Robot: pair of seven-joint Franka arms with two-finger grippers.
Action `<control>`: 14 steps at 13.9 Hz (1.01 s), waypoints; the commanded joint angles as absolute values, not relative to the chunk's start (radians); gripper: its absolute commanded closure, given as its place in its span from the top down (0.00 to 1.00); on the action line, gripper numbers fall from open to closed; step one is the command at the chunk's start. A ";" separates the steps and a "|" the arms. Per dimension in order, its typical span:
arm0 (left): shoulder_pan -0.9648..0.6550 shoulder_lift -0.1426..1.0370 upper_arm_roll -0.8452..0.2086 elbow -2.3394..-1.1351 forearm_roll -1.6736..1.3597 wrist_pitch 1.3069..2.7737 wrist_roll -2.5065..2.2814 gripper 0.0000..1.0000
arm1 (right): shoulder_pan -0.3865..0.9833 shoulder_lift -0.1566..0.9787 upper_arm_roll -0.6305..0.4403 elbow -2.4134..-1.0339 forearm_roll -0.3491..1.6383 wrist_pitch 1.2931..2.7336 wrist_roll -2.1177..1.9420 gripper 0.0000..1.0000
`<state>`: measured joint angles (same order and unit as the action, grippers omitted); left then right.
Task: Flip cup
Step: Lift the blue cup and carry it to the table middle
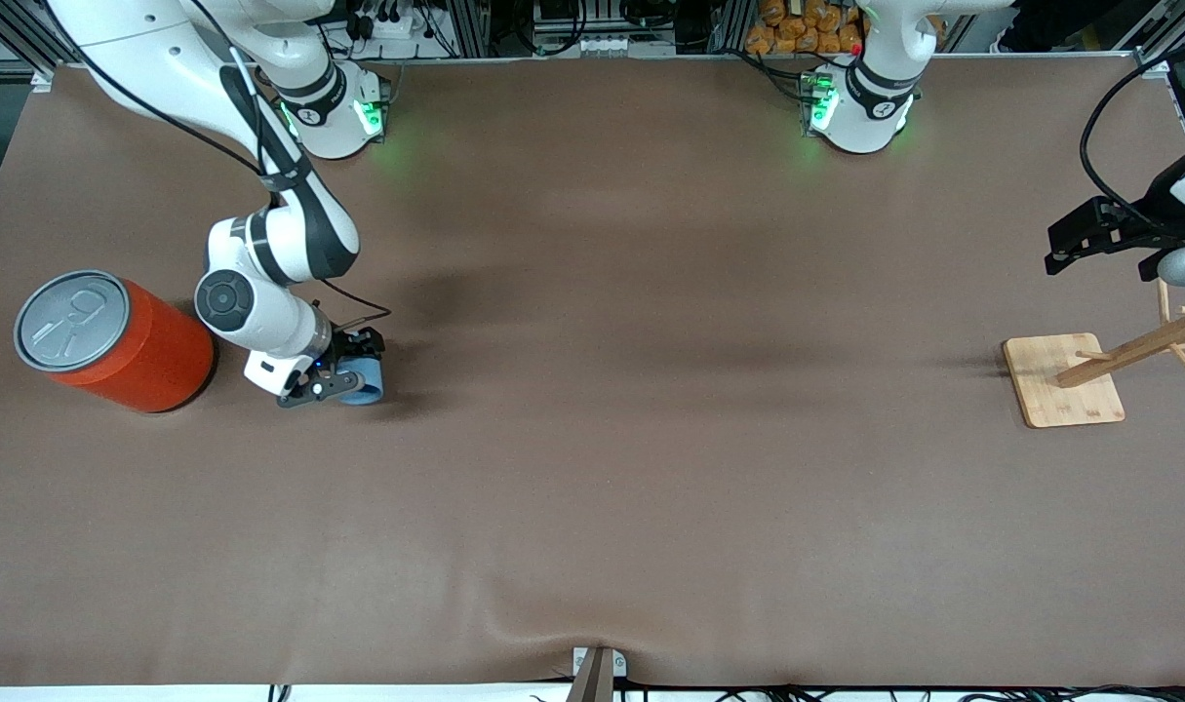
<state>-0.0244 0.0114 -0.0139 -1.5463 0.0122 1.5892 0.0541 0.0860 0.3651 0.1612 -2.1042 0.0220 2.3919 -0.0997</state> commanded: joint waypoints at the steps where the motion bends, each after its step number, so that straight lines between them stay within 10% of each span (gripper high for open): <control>1: -0.017 0.014 -0.015 -1.537 0.002 1.595 0.071 1.00 | 0.129 0.474 0.233 -1.862 0.055 2.301 -0.103 0.00; 9: -0.017 0.014 -0.015 -1.537 0.002 1.595 0.071 1.00 | 0.549 0.830 0.212 -1.226 -0.085 2.201 -0.233 0.00; 14: -0.017 0.014 -0.015 -1.537 0.002 1.595 0.071 1.00 | 0.698 0.861 0.190 -1.198 -0.330 2.180 -0.550 0.00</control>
